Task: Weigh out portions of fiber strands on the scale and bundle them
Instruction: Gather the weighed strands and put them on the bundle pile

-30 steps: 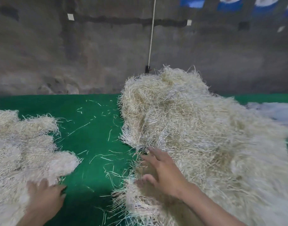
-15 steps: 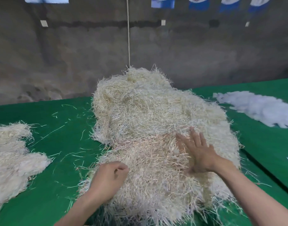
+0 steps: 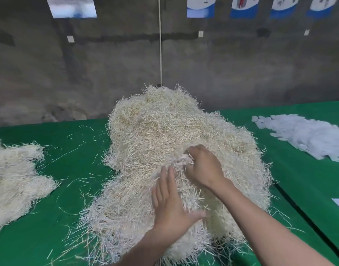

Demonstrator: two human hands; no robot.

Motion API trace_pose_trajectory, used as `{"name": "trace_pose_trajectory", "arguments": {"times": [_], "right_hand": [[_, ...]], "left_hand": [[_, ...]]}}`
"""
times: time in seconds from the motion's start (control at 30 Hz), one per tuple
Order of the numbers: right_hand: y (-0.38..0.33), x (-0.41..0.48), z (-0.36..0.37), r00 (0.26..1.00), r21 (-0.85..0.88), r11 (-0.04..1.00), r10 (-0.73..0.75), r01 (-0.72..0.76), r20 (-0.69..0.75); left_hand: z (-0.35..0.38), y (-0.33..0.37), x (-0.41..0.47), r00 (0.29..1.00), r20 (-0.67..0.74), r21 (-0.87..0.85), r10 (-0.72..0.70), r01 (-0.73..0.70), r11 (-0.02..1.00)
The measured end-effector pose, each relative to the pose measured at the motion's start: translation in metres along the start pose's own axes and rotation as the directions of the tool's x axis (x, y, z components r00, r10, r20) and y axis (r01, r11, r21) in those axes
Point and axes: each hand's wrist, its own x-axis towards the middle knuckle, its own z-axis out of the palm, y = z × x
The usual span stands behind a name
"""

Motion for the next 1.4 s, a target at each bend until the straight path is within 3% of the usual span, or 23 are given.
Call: {"name": "trace_pose_trajectory", "arguments": {"times": [0.07, 0.13, 0.2, 0.27, 0.33, 0.4, 0.47, 0.53, 0.6, 0.63, 0.7, 0.8, 0.83, 0.9, 0.97, 1.03, 1.1, 1.17, 1.23, 1.3, 1.4], "right_hand": [[-0.007, 0.008, -0.012, 0.995, 0.116, 0.993, 0.008, 0.004, -0.099], [-0.012, 0.015, -0.017, 0.989, 0.279, 0.951, 0.144, -0.133, -0.019], [-0.015, 0.021, -0.016, 0.946, 0.493, 0.807, 0.27, -0.325, 0.182], [-0.013, 0.024, -0.02, 0.896, 0.624, 0.649, 0.241, -0.435, 0.373], [-0.001, 0.029, -0.029, 0.873, 0.672, 0.571, 0.192, -0.471, 0.449], [0.018, 0.036, -0.037, 0.936, 0.647, 0.677, 0.236, -0.351, 0.26], [0.031, 0.04, -0.042, 0.989, 0.674, 0.726, 0.14, -0.141, 0.056], [0.026, 0.034, -0.034, 0.976, 0.732, 0.677, -0.101, -0.074, 0.192], [0.021, 0.024, -0.011, 0.89, 0.506, 0.86, -0.177, -0.068, 0.42], [0.026, 0.02, 0.004, 0.847, 0.324, 0.946, -0.164, -0.01, 0.506], [0.039, 0.013, 0.026, 0.802, 0.053, 0.997, -0.071, 0.049, 0.593], [0.047, 0.009, 0.026, 0.76, 0.009, 1.0, -0.005, -0.001, 0.649], [0.044, 0.011, 0.018, 0.758, 0.007, 1.0, -0.009, 0.005, 0.652], [0.034, 0.017, -0.004, 0.829, -0.009, 0.999, -0.028, 0.04, 0.559], [0.018, 0.027, -0.028, 0.936, -0.058, 0.993, -0.08, 0.106, 0.343], [0.003, 0.035, -0.034, 0.966, 0.028, 0.988, -0.156, 0.154, 0.204], [-0.019, 0.033, -0.021, 0.945, 0.283, 0.954, -0.181, 0.101, 0.272], [-0.024, 0.026, 0.007, 0.909, 0.385, 0.923, -0.159, -0.002, 0.385], [-0.007, 0.018, 0.031, 0.881, 0.266, 0.964, -0.129, 0.003, 0.456], [0.025, 0.013, 0.043, 0.855, 0.108, 0.994, -0.038, -0.021, 0.517], [0.058, 0.009, 0.043, 0.829, 0.053, 0.989, 0.083, -0.135, 0.553]], "left_hand": [[0.003, 0.016, 0.006, 0.98, -0.19, 0.017, 0.064, -0.062, 0.998], [0.007, 0.027, 0.015, 0.953, -0.254, 0.096, 0.162, -0.142, 0.985], [0.008, 0.031, 0.028, 0.965, -0.181, 0.126, 0.189, -0.168, 0.978], [-0.003, 0.027, 0.045, 0.99, -0.106, -0.006, 0.093, -0.094, 0.996], [-0.022, 0.017, 0.067, 0.995, -0.089, -0.171, -0.049, 0.033, 0.985], [-0.045, 0.011, 0.082, 0.973, -0.068, -0.328, -0.219, 0.185, 0.926], [-0.059, 0.008, 0.093, 0.96, 0.014, -0.433, -0.281, 0.26, 0.863], [-0.068, 0.011, 0.101, 0.956, 0.106, -0.504, -0.273, 0.288, 0.814], [-0.077, 0.015, 0.108, 0.947, 0.133, -0.539, -0.294, 0.318, 0.78], [-0.082, 0.016, 0.111, 0.942, 0.129, -0.557, -0.309, 0.327, 0.763], [-0.09, 0.015, 0.113, 0.934, 0.1, -0.593, -0.342, 0.332, 0.733], [-0.094, 0.004, 0.111, 0.92, 0.057, -0.624, -0.387, 0.336, 0.705], [-0.095, 0.001, 0.11, 0.916, 0.067, -0.634, -0.394, 0.345, 0.693], [-0.098, -0.004, 0.112, 0.911, 0.088, -0.645, -0.403, 0.36, 0.674], [-0.104, 0.0, 0.113, 0.916, 0.098, -0.658, -0.39, 0.353, 0.664], [-0.111, 0.008, 0.114, 0.93, 0.121, -0.657, -0.347, 0.337, 0.674], [-0.121, 0.021, 0.112, 0.946, 0.138, -0.704, -0.292, 0.301, 0.643], [-0.129, 0.031, 0.109, 0.959, 0.151, -0.813, -0.241, 0.259, 0.521], [-0.136, 0.029, 0.107, 0.961, 0.146, -0.872, -0.236, 0.238, 0.429], [-0.14, 0.018, 0.105, 0.943, 0.133, -0.872, -0.307, 0.258, 0.416], [-0.138, 0.003, 0.103, 0.92, 0.074, -0.88, -0.385, 0.242, 0.408]]}}
